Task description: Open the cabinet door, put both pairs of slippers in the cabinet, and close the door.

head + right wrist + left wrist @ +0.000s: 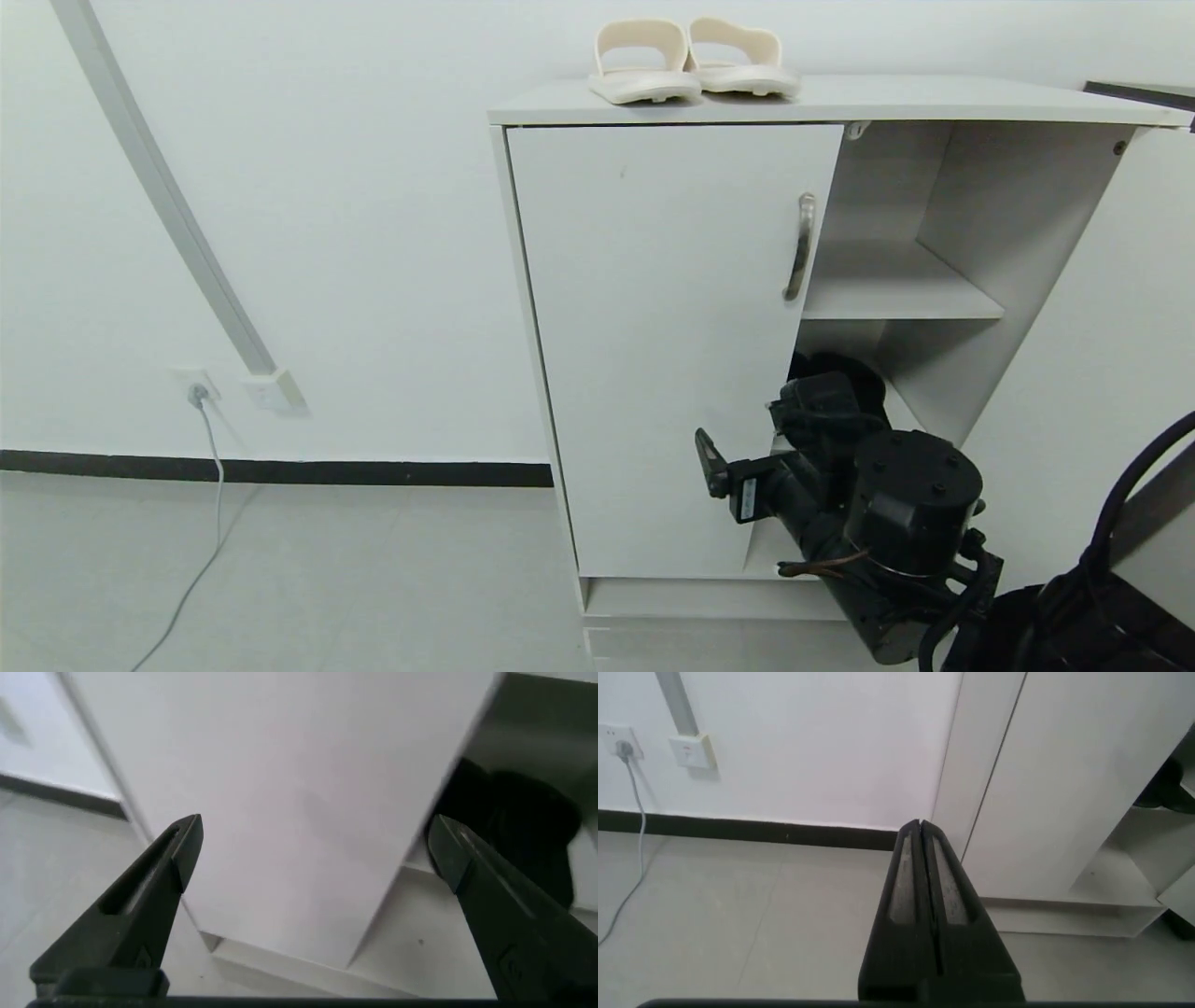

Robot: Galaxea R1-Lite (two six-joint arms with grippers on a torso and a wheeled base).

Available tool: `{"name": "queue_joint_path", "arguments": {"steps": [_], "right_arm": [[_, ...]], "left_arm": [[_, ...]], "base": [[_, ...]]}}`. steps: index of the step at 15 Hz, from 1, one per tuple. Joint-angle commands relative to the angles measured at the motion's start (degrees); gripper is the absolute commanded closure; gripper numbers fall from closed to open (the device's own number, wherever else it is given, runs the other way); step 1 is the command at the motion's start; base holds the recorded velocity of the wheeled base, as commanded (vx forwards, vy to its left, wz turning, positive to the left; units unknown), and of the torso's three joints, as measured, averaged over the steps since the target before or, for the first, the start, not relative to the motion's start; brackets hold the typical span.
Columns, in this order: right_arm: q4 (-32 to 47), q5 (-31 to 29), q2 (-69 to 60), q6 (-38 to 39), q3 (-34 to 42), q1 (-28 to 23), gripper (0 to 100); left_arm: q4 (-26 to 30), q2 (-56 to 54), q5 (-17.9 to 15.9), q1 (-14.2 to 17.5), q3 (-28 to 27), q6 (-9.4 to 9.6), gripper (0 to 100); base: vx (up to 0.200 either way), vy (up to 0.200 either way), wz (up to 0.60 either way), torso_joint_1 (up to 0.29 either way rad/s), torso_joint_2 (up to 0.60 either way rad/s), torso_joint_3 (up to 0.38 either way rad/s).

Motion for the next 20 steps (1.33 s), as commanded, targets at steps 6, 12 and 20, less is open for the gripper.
{"name": "queue_joint_path", "arguments": {"steps": [6, 12, 20], "right_arm": [[-0.4, 1.6, 0.9, -1.1, 1.1, -0.2, 0], [-0.5, 1.5, 1.4, -1.1, 1.1, -0.3, 0], [-0.4, 1.6, 1.5, -1.1, 1.1, -0.2, 0]], "left_arm": [[0.0, 0.1, 0.1, 0.0, 0.0, -0.06, 100], [0.0, 0.1, 0.1, 0.0, 0.0, -0.06, 100], [0.0, 0.1, 0.0, 0.0, 0.0, 0.02, 100]], "base": [[0.000, 0.000, 0.00, 0.000, 0.00, 0.000], [0.000, 0.000, 0.00, 0.000, -0.03, -0.032], [0.000, 0.000, 0.00, 0.049, -0.40, -0.348]]}}
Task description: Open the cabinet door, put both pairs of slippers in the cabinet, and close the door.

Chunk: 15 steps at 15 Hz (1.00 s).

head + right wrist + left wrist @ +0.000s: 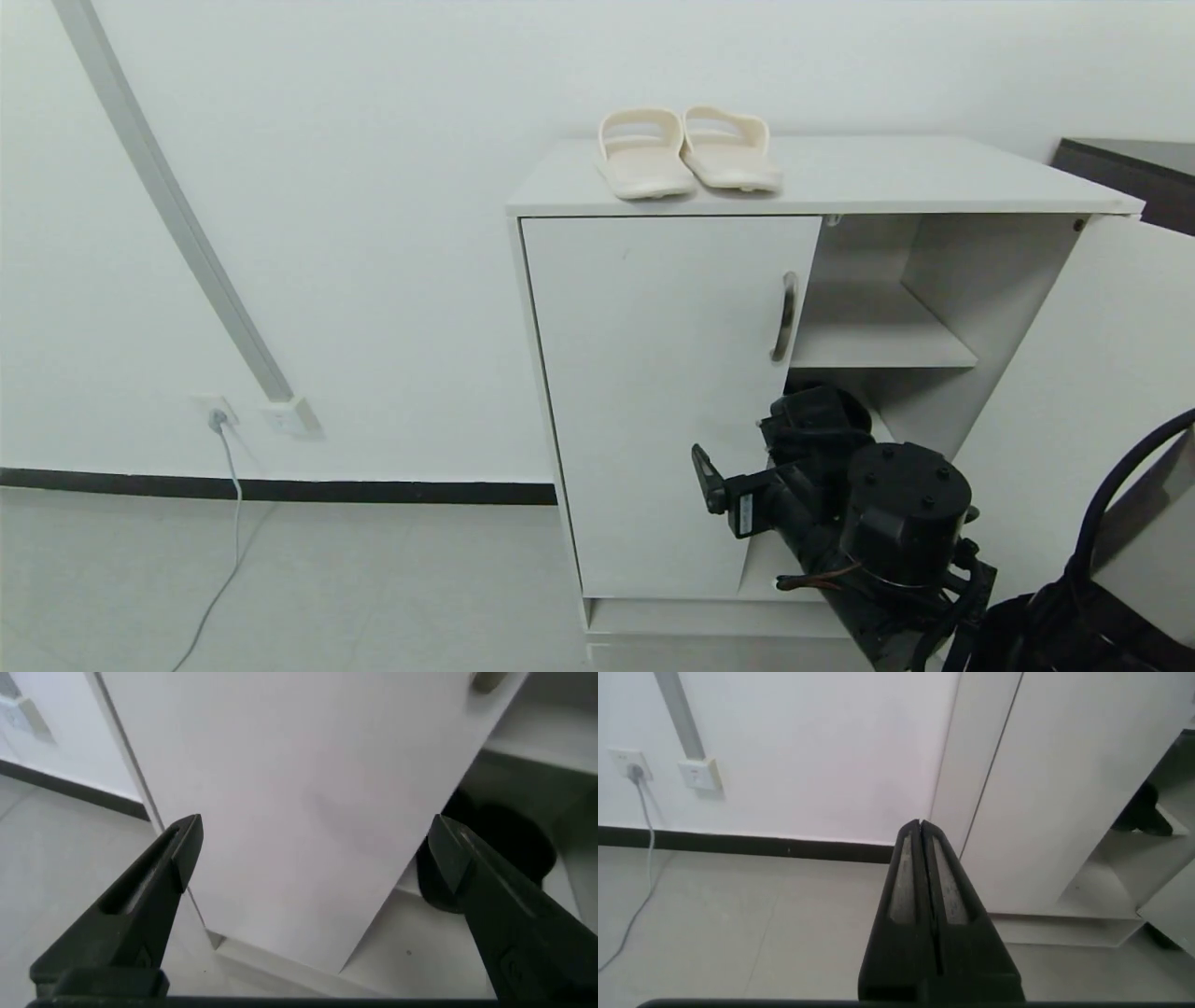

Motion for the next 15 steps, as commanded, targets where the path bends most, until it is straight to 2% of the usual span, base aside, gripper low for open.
{"name": "queue_joint_path", "arguments": {"steps": [1, 8, 15], "right_arm": [[0.0, 0.0, 0.2, 0.0, 0.0, 0.1, 0], [0.0, 0.0, 0.2, 0.0, 0.0, 0.1, 0], [0.0, -0.1, 0.1, -0.3, 0.0, 0.2, 0]], "left_arm": [[0.0, 0.1, 0.0, 0.0, 0.0, -0.01, 100], [0.0, 0.0, 0.0, 0.0, 0.0, 0.08, 100], [0.0, 0.1, -0.1, 0.0, 0.0, 0.08, 100]], "base": [[0.000, 0.000, 0.00, 0.124, -0.46, -0.349], [0.000, 0.000, 0.00, 0.145, -0.47, -0.325], [0.000, 0.000, 0.00, 0.198, -0.51, -0.314]]}}
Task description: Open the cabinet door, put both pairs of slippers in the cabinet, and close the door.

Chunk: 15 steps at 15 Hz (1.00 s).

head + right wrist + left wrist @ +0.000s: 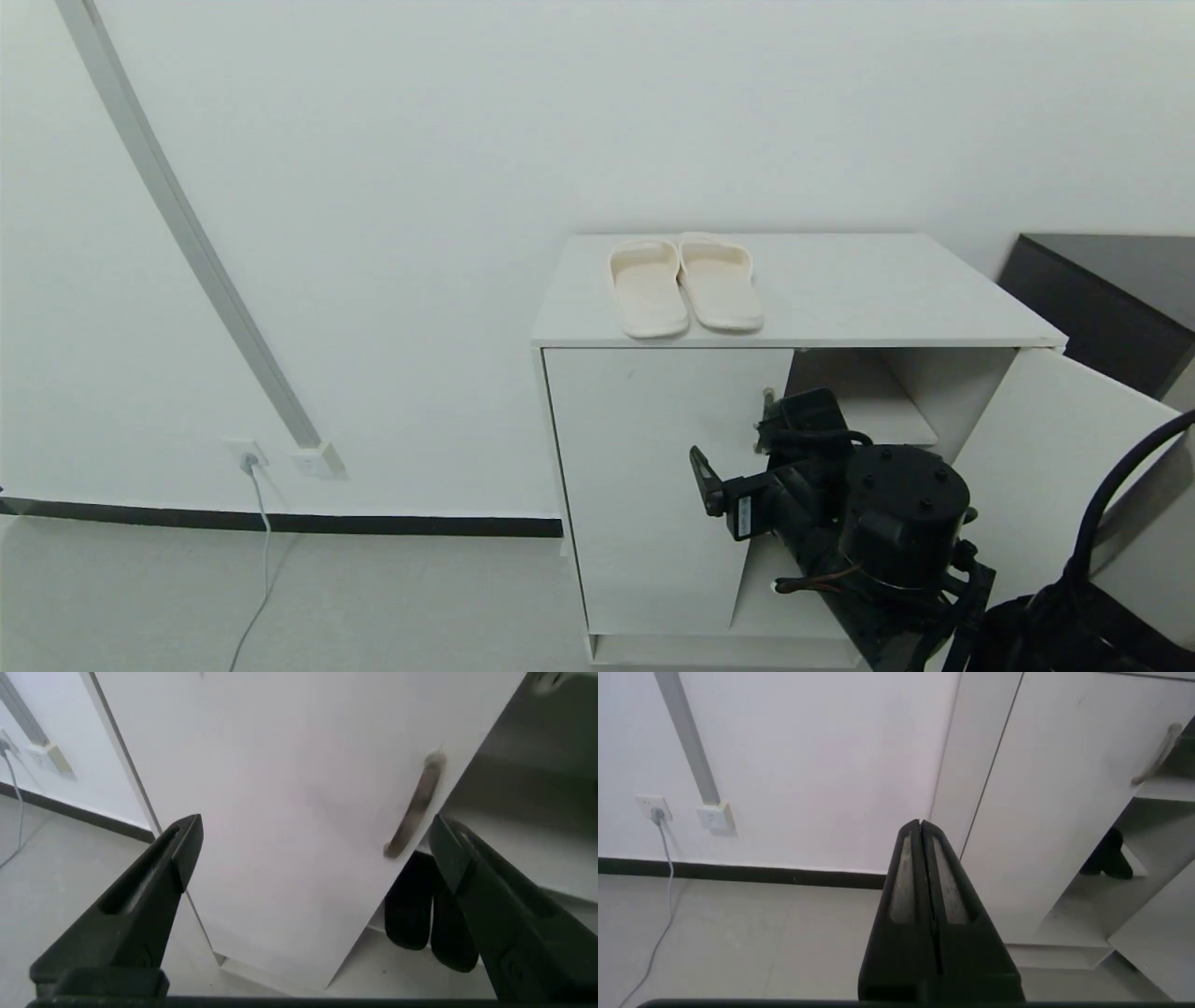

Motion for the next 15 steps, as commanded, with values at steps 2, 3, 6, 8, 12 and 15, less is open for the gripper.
{"name": "queue_joint_path", "arguments": {"steps": [2, 3, 6, 8, 12, 15], "right_arm": [[0.0, 0.0, 0.0, 0.0, 0.0, 0.0, 0], [0.0, 0.0, 0.0, 0.0, 0.0, 0.1, 0], [-0.1, 0.0, 0.0, -0.2, 0.6, 0.2, 0], [-0.1, 0.1, -0.1, -1.6, 1.1, 0.3, 0], [0.5, 1.0, -1.6, -3.6, 0.1, 0.2, 0], [11.3, 1.2, -4.7, -3.0, -7.0, -0.7, 0]], "left_arm": [[0.0, 0.0, 0.0, 0.0, 0.0, -0.06, 100], [0.0, 0.0, 0.0, 0.0, 0.0, 0.03, 100], [0.0, 0.0, 0.0, 0.0, 0.0, -0.06, 100], [0.0, 0.0, 0.0, 0.0, 0.0, 0.03, 100], [0.0, 0.0, -0.1, 0.0, 0.0, 0.12, 100], [0.0, 0.0, -0.1, 0.0, 0.1, 0.64, 100]], "base": [[0.000, 0.000, 0.00, 0.215, -0.53, -0.315], [0.000, 0.000, 0.00, 0.232, -0.55, -0.320], [0.000, 0.000, 0.00, 0.246, -0.57, -0.323], [0.000, 0.000, 0.00, 0.217, -0.51, -0.286], [0.000, 0.000, 0.00, 0.053, -0.11, -0.065], [0.000, 0.000, 0.00, 0.000, 0.00, 0.000]]}}
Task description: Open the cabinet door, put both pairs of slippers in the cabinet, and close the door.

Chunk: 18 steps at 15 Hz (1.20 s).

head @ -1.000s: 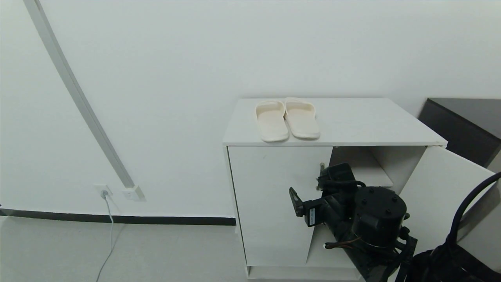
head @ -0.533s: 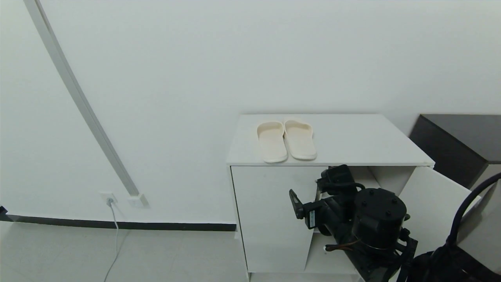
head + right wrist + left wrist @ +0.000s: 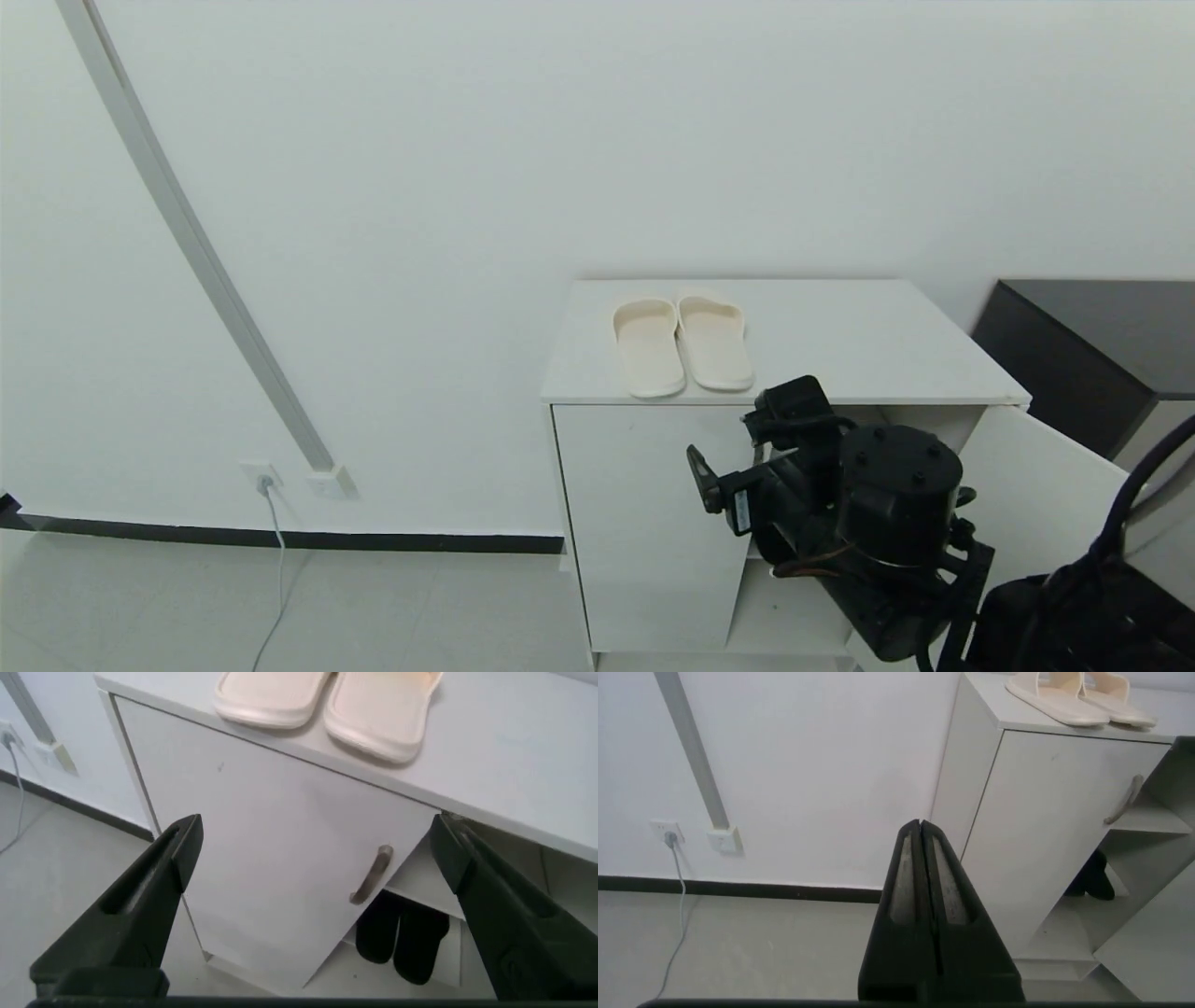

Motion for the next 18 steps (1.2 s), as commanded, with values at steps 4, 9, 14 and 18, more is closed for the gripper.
{"name": "queue_joint_path", "arguments": {"steps": [4, 9, 14, 18], "right_arm": [[25.6, 0.0, -6.1, 6.5, -18.1, 1.2, 0], [31.6, -0.4, -5.0, 9.5, -23.2, 1.6, 0], [31.4, -0.4, -4.4, 9.7, -21.8, 1.5, 0], [28.9, -0.4, -0.5, 10.5, -21.5, 1.2, 0]], "left_arm": [[-0.1, 0.0, 0.0, 0.0, 0.0, -0.19, 100], [0.0, 0.0, -0.2, 0.0, 0.0, -0.19, 100], [0.0, 0.0, -0.2, 0.0, 0.0, -0.10, 100], [0.0, 0.0, -0.2, 0.0, 0.0, -0.19, 100]], "base": [[0.000, 0.000, 0.00, 0.000, 0.00, 0.000], [0.000, 0.000, 0.00, 0.000, 0.00, 0.000], [0.200, 0.000, 0.00, -0.002, 0.00, 0.001], [0.200, 0.000, 0.00, 0.010, 0.00, 0.002]]}}
